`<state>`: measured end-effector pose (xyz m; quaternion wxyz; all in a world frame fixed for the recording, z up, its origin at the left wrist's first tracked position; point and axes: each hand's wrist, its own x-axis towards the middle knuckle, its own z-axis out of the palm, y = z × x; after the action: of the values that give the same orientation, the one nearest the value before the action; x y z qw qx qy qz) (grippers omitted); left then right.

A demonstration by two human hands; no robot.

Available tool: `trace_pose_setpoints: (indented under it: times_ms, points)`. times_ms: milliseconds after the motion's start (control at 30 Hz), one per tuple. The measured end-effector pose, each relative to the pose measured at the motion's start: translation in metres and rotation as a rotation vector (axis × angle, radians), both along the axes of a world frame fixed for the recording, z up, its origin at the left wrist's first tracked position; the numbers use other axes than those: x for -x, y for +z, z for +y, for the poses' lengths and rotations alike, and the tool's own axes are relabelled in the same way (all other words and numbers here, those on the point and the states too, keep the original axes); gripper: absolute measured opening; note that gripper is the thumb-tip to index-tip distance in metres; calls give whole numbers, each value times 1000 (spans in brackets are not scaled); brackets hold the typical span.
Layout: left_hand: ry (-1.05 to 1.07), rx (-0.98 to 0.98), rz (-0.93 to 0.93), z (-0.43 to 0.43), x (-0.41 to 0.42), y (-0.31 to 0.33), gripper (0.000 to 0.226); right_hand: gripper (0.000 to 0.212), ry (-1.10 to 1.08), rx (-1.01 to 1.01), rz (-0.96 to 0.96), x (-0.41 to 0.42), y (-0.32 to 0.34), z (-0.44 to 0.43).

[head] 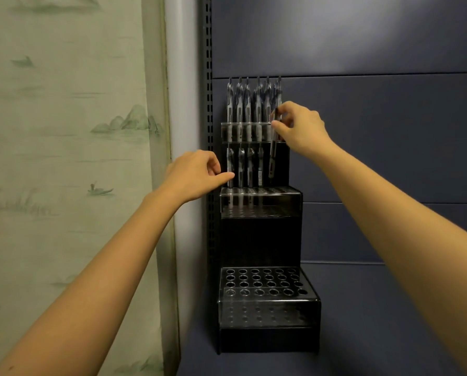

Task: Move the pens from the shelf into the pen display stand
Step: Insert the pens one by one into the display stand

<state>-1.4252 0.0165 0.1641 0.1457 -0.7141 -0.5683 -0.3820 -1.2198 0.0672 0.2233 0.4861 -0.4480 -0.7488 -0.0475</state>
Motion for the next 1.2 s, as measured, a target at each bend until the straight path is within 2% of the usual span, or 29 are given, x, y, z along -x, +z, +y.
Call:
trace_pose_setpoints:
  times_ms: [400, 567, 733, 1000, 1200]
  points:
    - [-17, 1, -1, 1, -4, 3, 27, 36, -20, 68, -23, 3, -13, 13]
    - [-21, 10, -5, 0, -6, 4, 26, 31, -18, 107, -85, 4, -20, 16]
    - [-15, 23, 9, -1, -8, 3, 25, 31, -22, 132, -39, 1, -27, 20]
    - [14, 31, 31, -4, -8, 2, 24, 26, -6, 196, -92, 6, -25, 17]
    - [19, 46, 25, -3, -10, 0, 24, 32, -30, 159, -69, 6, -36, 18]
